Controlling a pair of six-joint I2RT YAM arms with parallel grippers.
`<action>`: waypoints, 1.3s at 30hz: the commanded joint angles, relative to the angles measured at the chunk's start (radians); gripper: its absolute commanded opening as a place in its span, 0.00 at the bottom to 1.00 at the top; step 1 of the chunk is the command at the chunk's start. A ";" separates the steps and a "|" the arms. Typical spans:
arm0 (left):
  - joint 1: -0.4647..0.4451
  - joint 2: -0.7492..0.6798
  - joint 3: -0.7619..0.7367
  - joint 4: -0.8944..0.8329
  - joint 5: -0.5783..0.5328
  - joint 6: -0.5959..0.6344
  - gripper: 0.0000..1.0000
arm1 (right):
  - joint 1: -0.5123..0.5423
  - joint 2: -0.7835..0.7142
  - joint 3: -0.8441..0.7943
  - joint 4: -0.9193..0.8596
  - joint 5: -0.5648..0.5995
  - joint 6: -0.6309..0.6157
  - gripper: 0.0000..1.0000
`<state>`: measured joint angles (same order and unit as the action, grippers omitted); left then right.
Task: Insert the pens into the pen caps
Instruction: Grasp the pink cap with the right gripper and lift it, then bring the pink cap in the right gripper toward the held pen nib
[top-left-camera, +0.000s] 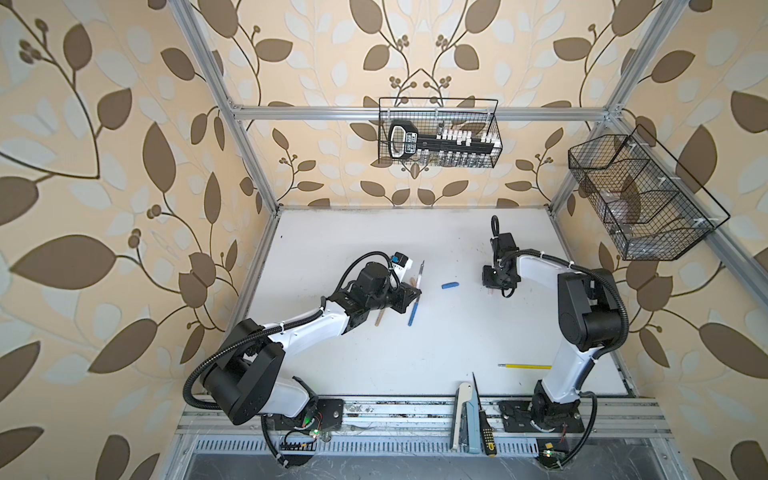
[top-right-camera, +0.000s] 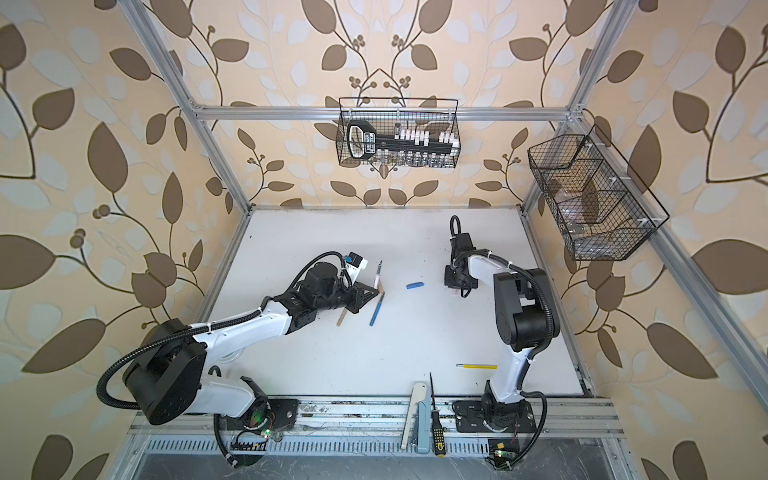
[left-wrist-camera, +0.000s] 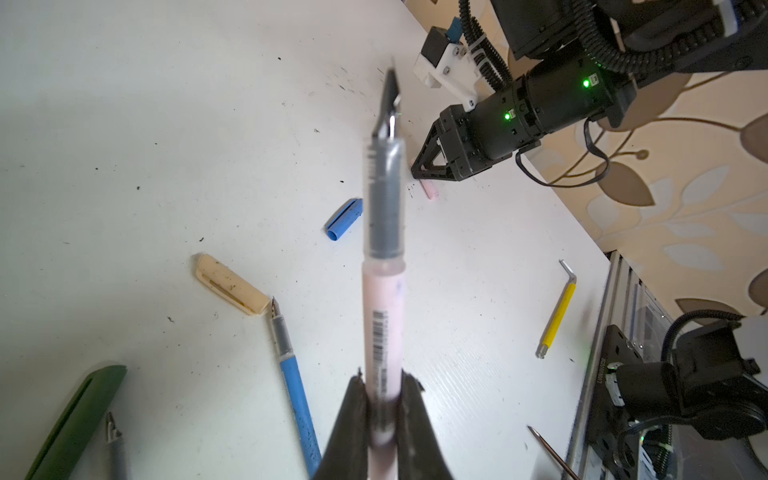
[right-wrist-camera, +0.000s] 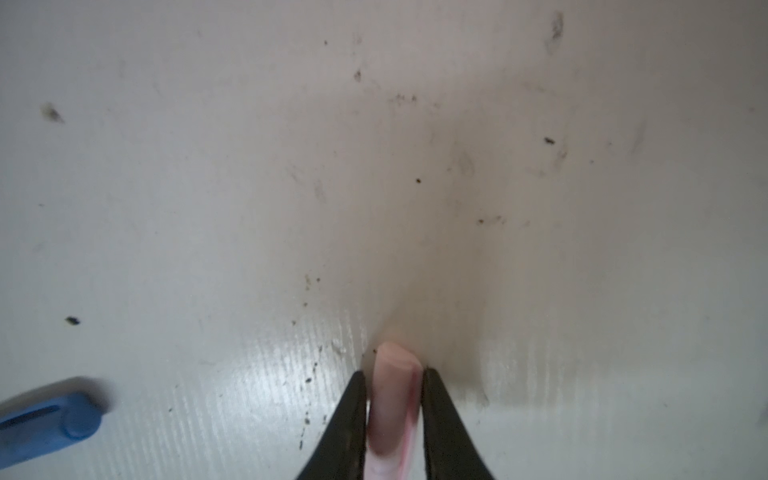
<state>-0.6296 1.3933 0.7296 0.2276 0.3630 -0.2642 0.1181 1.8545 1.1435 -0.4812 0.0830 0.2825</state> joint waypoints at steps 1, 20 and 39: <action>-0.010 -0.022 -0.004 0.015 0.020 0.011 0.00 | 0.021 0.028 -0.015 -0.025 -0.039 -0.009 0.22; -0.051 0.019 0.037 -0.009 0.051 0.030 0.00 | 0.024 -0.103 -0.141 0.111 -0.090 0.003 0.16; -0.093 0.038 0.150 -0.107 0.031 0.075 0.00 | -0.011 -0.341 -0.276 0.255 -0.282 0.056 0.16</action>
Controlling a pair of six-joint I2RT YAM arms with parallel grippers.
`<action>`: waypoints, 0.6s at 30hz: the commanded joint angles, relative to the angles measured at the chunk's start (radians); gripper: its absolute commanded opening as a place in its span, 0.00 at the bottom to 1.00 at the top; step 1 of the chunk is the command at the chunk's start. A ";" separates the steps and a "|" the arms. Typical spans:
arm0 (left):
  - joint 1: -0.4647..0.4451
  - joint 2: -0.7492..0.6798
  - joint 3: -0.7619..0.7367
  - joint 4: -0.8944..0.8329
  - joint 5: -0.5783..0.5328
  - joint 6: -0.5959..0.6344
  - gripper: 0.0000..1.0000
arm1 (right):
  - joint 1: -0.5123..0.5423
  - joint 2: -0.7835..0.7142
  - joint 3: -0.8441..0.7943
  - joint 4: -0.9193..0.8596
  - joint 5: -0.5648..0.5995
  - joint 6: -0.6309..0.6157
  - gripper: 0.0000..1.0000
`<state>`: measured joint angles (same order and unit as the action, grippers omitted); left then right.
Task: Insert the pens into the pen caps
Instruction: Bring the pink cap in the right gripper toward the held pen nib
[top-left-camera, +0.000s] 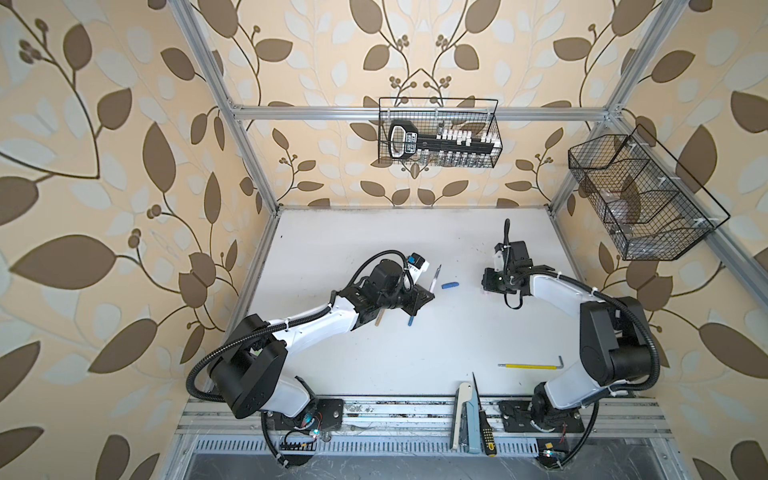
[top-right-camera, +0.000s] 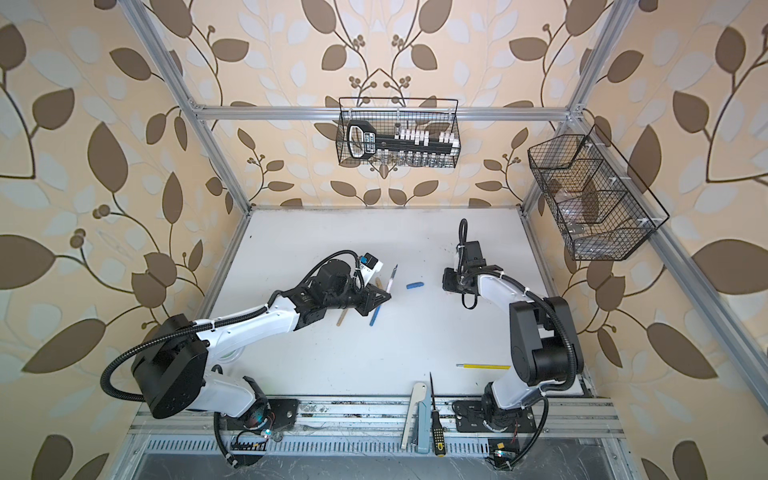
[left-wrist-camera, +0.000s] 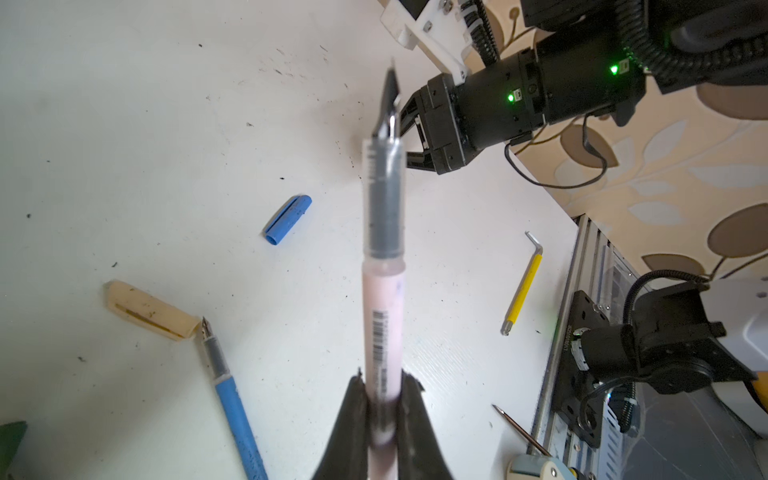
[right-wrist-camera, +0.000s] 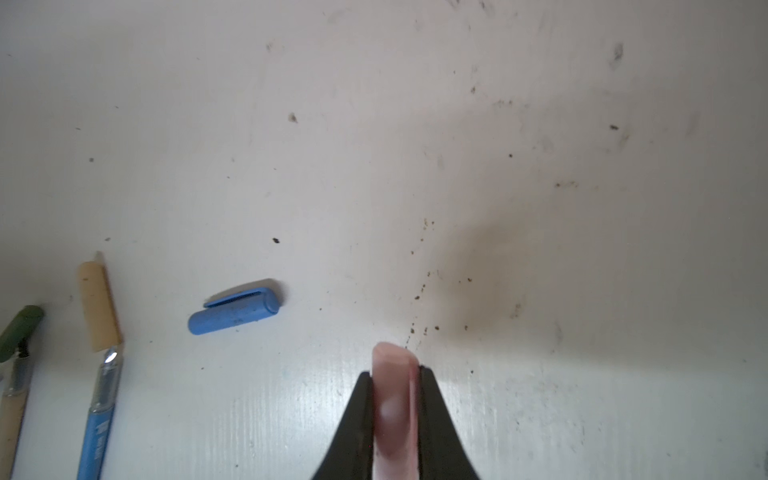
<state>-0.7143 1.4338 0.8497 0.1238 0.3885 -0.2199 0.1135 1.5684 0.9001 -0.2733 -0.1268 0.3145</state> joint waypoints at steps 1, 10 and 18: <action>-0.008 -0.007 0.017 0.015 0.009 0.029 0.00 | -0.008 -0.073 -0.046 0.063 -0.086 0.035 0.16; -0.011 -0.026 -0.043 0.079 0.049 -0.012 0.00 | 0.022 -0.233 -0.172 0.253 -0.194 0.170 0.16; -0.013 -0.006 -0.042 0.089 0.068 -0.021 0.00 | 0.081 -0.298 -0.202 0.319 -0.204 0.235 0.17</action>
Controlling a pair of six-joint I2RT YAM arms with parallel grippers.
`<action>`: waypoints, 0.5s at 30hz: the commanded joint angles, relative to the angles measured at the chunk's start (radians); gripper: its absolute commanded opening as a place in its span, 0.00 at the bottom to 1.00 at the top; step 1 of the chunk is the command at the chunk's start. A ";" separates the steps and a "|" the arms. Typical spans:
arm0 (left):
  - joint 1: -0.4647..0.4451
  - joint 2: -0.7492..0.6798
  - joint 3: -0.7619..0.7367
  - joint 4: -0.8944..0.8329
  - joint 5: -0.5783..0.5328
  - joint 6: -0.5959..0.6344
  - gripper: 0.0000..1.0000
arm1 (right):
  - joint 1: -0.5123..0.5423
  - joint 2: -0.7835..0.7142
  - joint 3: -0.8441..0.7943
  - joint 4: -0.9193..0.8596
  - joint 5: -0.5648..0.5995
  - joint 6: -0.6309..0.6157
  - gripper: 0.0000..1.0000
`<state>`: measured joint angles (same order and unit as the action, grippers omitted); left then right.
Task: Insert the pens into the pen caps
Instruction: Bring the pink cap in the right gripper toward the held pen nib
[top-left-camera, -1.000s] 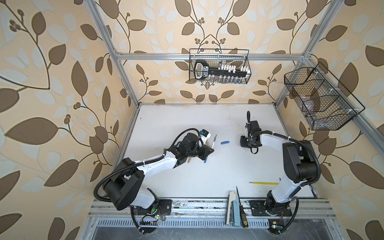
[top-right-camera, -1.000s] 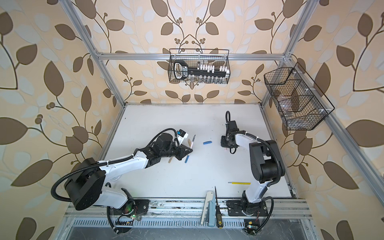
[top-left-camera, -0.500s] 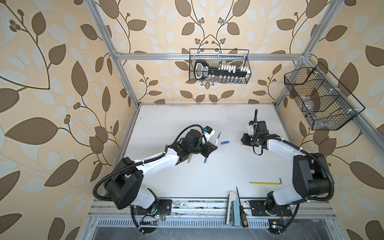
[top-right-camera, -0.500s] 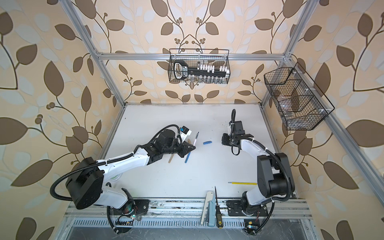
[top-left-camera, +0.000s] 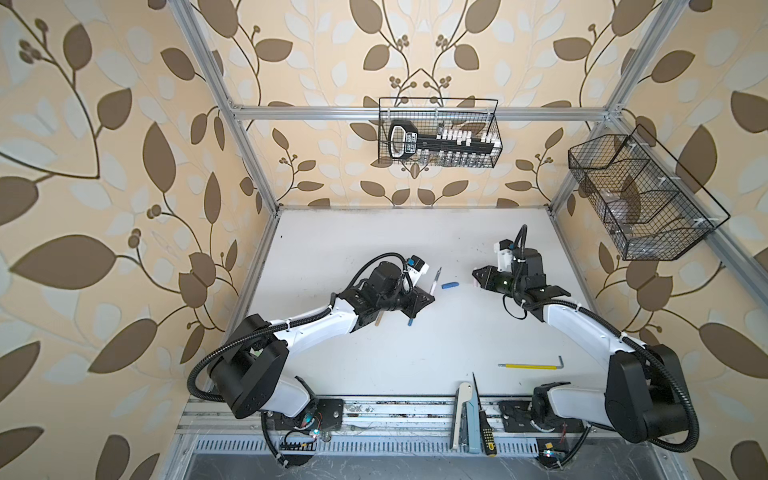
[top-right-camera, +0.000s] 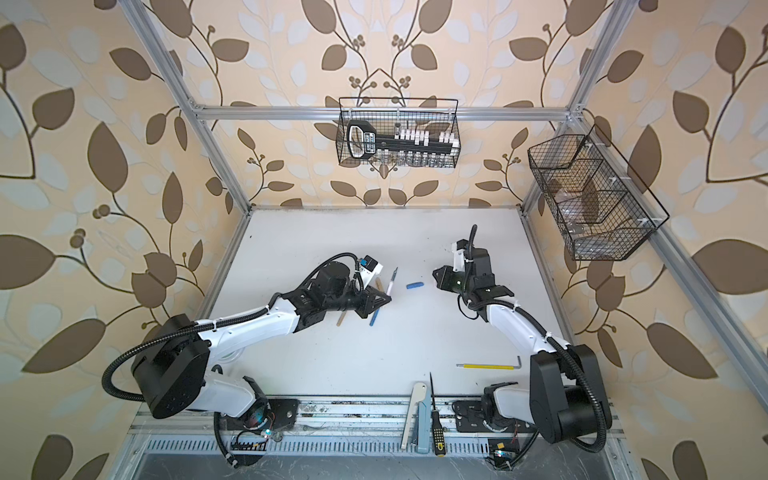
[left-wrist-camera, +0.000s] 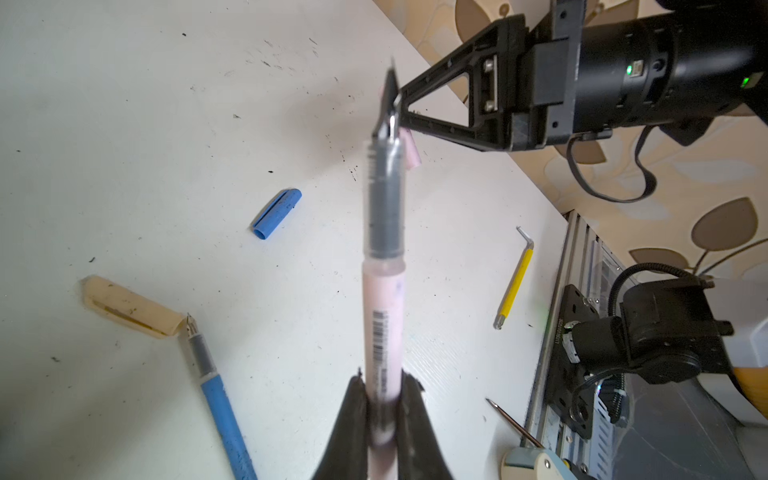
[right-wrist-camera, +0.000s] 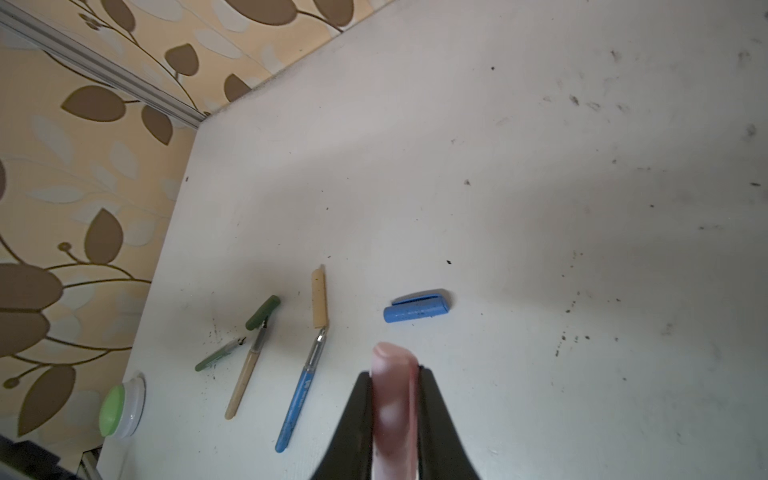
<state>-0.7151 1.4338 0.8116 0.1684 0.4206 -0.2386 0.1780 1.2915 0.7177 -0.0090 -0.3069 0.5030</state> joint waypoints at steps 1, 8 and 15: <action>-0.012 -0.004 -0.004 0.046 0.038 -0.004 0.00 | 0.024 -0.024 -0.023 0.065 -0.027 0.054 0.17; -0.018 -0.007 -0.003 0.052 0.049 -0.008 0.00 | 0.064 -0.057 -0.053 0.168 -0.055 0.130 0.17; -0.025 -0.004 0.003 0.052 0.072 -0.009 0.00 | 0.097 -0.089 -0.083 0.278 -0.082 0.203 0.17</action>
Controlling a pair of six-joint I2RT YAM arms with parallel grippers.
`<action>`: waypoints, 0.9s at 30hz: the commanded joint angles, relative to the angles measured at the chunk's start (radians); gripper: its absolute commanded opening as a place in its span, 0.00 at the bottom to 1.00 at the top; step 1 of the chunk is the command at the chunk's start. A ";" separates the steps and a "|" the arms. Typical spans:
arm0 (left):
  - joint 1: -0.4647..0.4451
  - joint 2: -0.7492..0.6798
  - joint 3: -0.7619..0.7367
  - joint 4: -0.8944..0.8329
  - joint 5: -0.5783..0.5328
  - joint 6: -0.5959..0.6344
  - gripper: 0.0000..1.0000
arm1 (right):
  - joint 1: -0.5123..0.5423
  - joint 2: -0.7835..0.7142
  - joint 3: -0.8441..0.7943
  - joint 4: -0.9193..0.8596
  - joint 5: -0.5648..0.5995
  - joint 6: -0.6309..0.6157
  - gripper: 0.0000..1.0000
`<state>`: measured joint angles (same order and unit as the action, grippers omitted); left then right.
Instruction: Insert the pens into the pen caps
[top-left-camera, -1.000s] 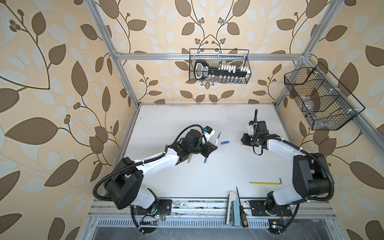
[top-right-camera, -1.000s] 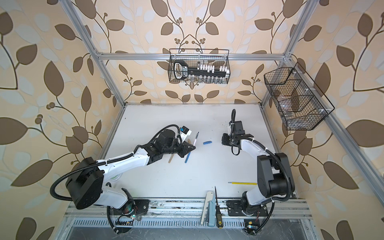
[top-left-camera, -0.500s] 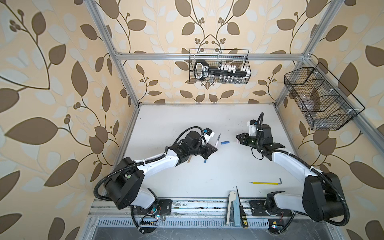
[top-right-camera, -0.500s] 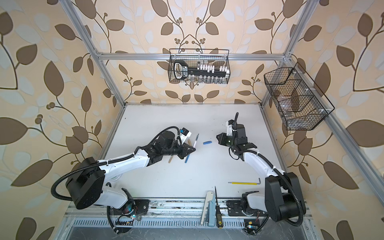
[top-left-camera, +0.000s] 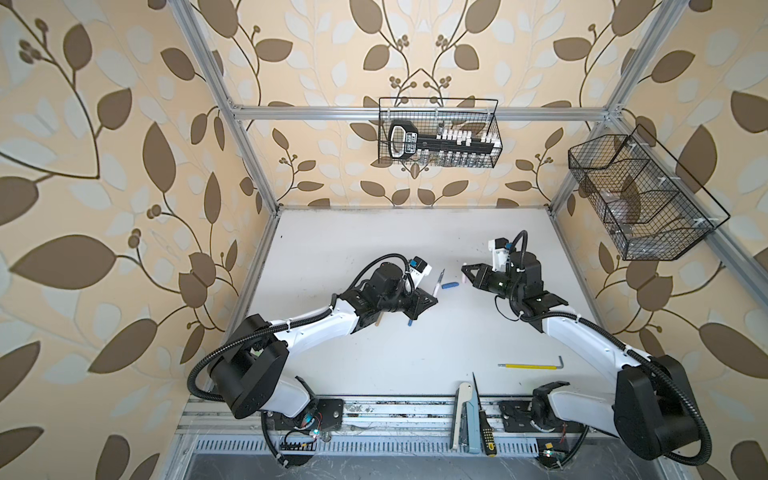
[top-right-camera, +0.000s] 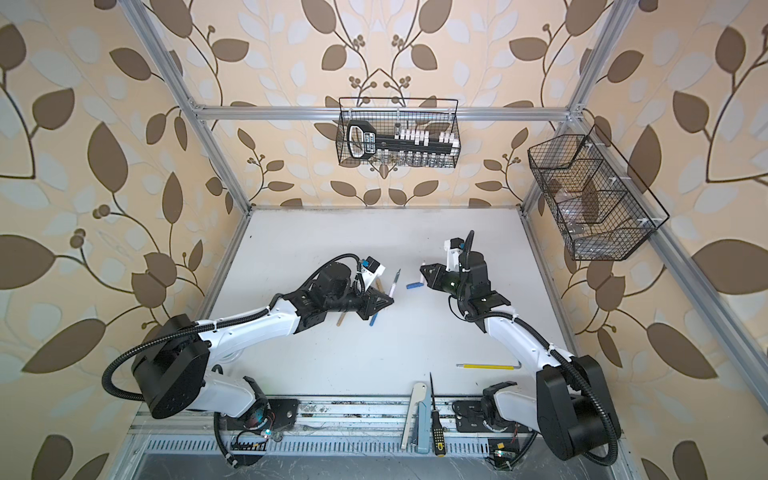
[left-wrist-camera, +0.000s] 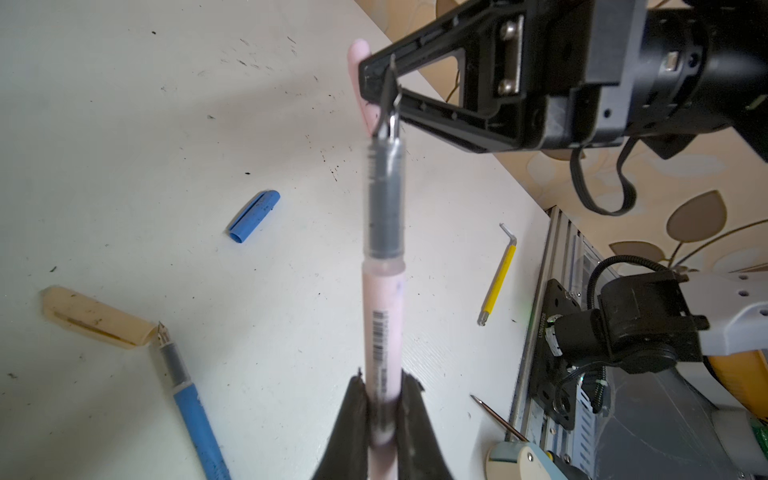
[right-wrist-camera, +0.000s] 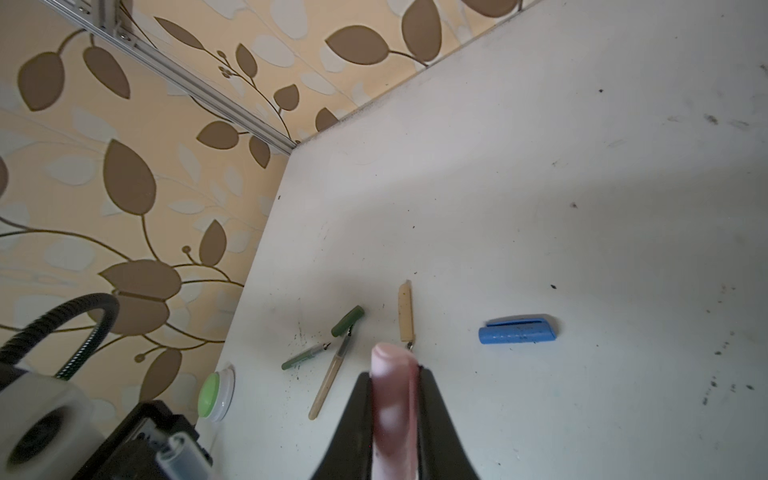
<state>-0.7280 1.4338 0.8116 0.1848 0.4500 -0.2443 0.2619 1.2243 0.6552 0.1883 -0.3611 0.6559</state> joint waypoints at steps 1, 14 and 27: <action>-0.014 -0.003 0.004 0.036 0.047 -0.004 0.00 | 0.016 -0.025 -0.022 0.094 -0.031 0.056 0.16; -0.027 -0.003 0.014 0.033 0.067 -0.001 0.00 | 0.041 -0.057 -0.023 0.197 -0.034 0.115 0.16; -0.029 0.030 0.019 0.037 0.075 -0.005 0.00 | 0.073 -0.076 -0.023 0.239 -0.039 0.141 0.16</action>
<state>-0.7475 1.4372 0.8116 0.1883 0.4923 -0.2451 0.3279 1.1671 0.6441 0.3870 -0.3862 0.7742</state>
